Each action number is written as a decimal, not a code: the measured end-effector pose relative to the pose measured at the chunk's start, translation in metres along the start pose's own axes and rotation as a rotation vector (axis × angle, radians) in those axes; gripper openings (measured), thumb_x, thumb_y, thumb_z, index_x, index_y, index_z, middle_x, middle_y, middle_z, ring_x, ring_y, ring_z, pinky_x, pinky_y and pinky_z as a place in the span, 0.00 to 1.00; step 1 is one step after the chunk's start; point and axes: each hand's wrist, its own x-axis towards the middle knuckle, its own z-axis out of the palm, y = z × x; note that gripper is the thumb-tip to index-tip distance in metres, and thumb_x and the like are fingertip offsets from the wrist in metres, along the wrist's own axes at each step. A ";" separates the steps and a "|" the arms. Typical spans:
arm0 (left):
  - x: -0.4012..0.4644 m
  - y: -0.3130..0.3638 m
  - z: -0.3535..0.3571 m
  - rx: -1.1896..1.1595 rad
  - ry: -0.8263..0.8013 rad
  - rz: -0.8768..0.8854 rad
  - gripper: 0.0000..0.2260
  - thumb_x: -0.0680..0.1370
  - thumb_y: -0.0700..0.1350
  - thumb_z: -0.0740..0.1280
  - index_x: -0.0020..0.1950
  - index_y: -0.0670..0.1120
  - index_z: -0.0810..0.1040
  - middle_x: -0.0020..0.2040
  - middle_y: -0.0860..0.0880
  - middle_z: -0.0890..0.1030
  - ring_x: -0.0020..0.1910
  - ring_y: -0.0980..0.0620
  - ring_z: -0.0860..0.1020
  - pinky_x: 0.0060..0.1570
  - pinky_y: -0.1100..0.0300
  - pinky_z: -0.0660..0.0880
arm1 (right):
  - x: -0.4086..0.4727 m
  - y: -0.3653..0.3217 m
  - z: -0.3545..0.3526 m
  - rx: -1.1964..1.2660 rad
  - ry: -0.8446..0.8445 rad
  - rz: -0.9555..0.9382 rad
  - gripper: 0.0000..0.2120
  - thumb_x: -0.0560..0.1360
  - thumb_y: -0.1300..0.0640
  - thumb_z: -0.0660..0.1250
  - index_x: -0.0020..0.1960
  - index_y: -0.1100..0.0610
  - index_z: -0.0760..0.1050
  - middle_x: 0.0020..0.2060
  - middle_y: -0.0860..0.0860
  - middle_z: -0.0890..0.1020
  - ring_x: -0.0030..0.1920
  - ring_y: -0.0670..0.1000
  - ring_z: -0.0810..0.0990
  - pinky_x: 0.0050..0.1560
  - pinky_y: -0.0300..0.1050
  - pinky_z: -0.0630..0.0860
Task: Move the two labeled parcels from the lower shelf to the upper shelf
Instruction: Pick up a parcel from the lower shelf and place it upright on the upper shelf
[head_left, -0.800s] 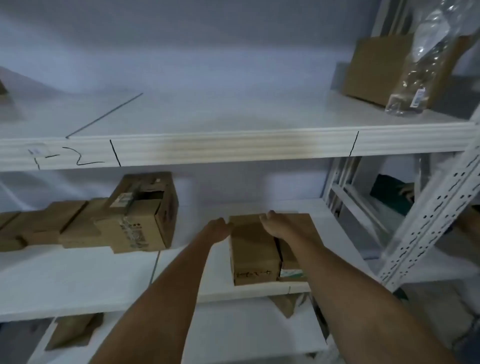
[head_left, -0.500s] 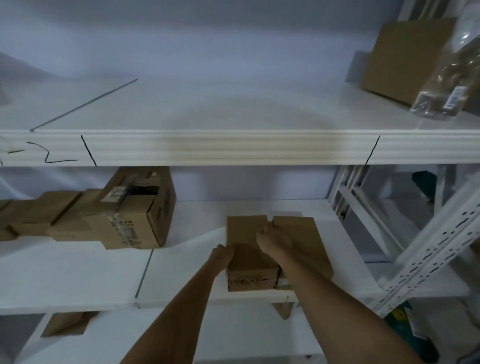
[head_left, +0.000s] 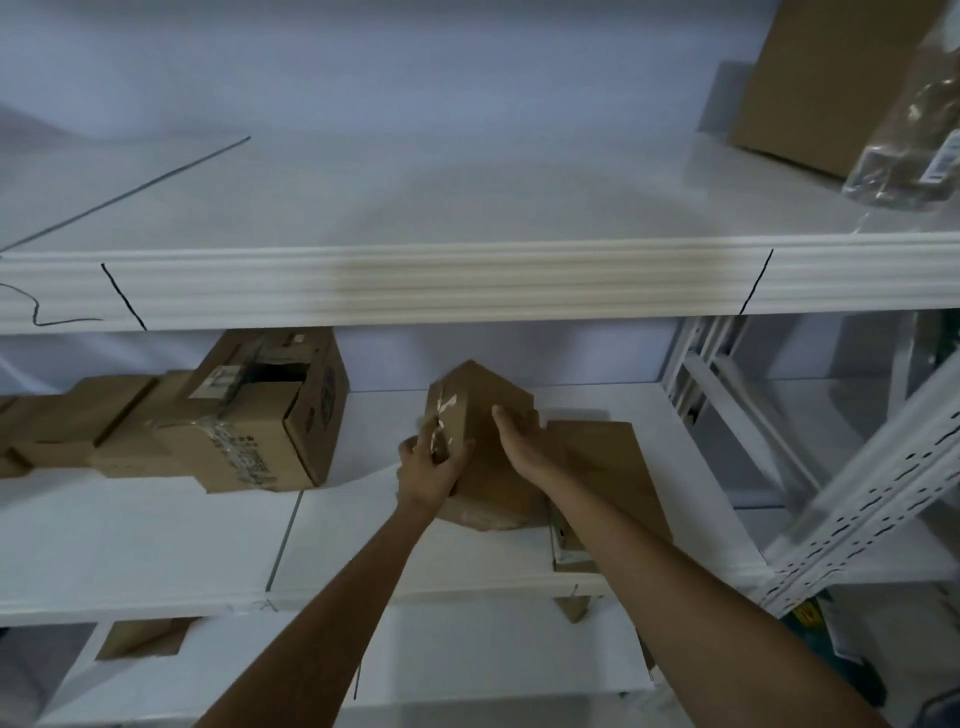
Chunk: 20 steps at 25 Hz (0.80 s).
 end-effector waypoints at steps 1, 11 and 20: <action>-0.003 0.009 -0.001 0.200 0.089 0.037 0.40 0.69 0.67 0.67 0.79 0.54 0.64 0.75 0.42 0.67 0.68 0.36 0.73 0.64 0.42 0.73 | 0.001 -0.006 -0.002 0.099 -0.045 0.054 0.44 0.75 0.26 0.48 0.80 0.54 0.58 0.77 0.57 0.66 0.75 0.60 0.66 0.72 0.55 0.63; -0.044 0.035 0.035 1.305 0.439 0.578 0.39 0.61 0.53 0.79 0.71 0.44 0.78 0.62 0.39 0.83 0.54 0.37 0.82 0.52 0.41 0.78 | 0.009 -0.036 0.003 0.777 -0.145 0.340 0.45 0.52 0.31 0.77 0.62 0.56 0.80 0.56 0.55 0.84 0.58 0.58 0.81 0.65 0.59 0.75; -0.055 0.037 0.020 0.676 0.187 0.695 0.34 0.74 0.63 0.61 0.75 0.44 0.68 0.72 0.38 0.74 0.64 0.40 0.79 0.58 0.52 0.78 | 0.009 -0.010 -0.020 0.730 -0.147 0.290 0.35 0.68 0.37 0.73 0.67 0.57 0.73 0.56 0.56 0.81 0.47 0.53 0.80 0.39 0.44 0.76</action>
